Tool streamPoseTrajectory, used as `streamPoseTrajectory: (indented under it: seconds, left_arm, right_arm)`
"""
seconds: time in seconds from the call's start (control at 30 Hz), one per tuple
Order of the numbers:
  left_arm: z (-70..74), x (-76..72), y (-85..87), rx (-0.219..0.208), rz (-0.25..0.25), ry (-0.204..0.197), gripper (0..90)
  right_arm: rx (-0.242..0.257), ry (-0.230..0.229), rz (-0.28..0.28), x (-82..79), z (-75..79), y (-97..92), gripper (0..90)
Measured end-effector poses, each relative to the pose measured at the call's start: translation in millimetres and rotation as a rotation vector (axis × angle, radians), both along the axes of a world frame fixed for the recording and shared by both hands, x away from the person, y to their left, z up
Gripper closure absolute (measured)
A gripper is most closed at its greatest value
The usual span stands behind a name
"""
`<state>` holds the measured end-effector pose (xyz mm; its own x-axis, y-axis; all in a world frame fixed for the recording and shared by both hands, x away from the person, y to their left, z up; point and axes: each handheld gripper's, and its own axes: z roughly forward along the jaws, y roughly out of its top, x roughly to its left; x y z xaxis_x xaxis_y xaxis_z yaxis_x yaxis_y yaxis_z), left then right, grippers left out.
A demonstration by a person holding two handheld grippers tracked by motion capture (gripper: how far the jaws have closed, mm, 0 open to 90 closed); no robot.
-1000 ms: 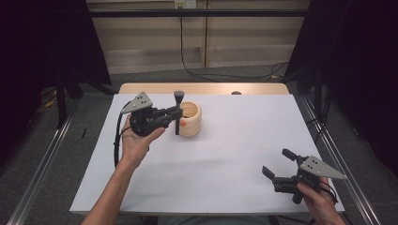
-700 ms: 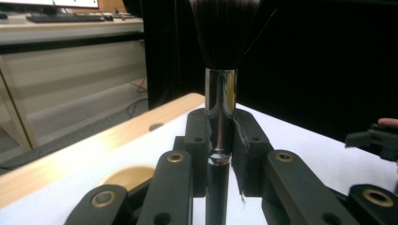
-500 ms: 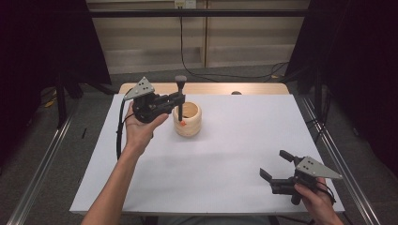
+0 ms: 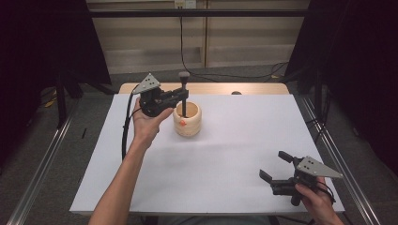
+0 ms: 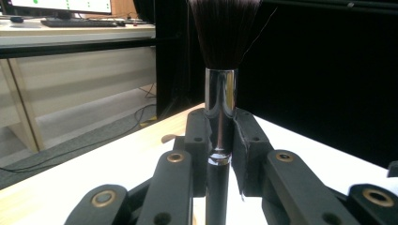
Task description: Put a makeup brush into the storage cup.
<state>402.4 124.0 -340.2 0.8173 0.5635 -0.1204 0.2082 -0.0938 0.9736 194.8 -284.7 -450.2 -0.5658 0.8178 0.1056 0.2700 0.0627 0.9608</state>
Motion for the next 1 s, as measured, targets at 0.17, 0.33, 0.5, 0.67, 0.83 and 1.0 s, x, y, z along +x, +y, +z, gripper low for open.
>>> streamPoseTrajectory:
  seconds: [0.17,0.33,0.5,0.67,0.83,1.0]
  left_arm:
    - [-5.2,3.9,-4.7,0.018,0.003,-0.012,78.1]
    - [-14.2,11.1,-7.6,0.035,0.017,0.008,78.1]
    - [-22.6,18.9,-13.3,0.047,0.026,0.011,78.1]
    - [-30.1,24.6,-17.7,0.037,0.025,0.02,78.1]
    - [-35.8,28.6,-15.8,0.031,0.04,0.03,78.1]
    - [-42.6,31.0,-18.7,0.062,0.042,0.032,78.0]
  right_arm:
    - [0.0,0.001,-0.002,0.3,-0.1,-0.1,0.0]
    - [-0.001,-0.005,-0.001,0.2,0.1,-0.4,0.0]
    - [-0.002,-0.004,-0.001,0.3,-0.2,-0.4,0.0]
    - [-0.001,0.0,0.0,0.2,-0.5,-0.2,0.2]
    - [-0.004,-0.001,0.005,0.0,-0.9,-0.4,1.3]
    - [-0.001,-0.002,0.005,-0.3,-0.7,-0.4,1.0]
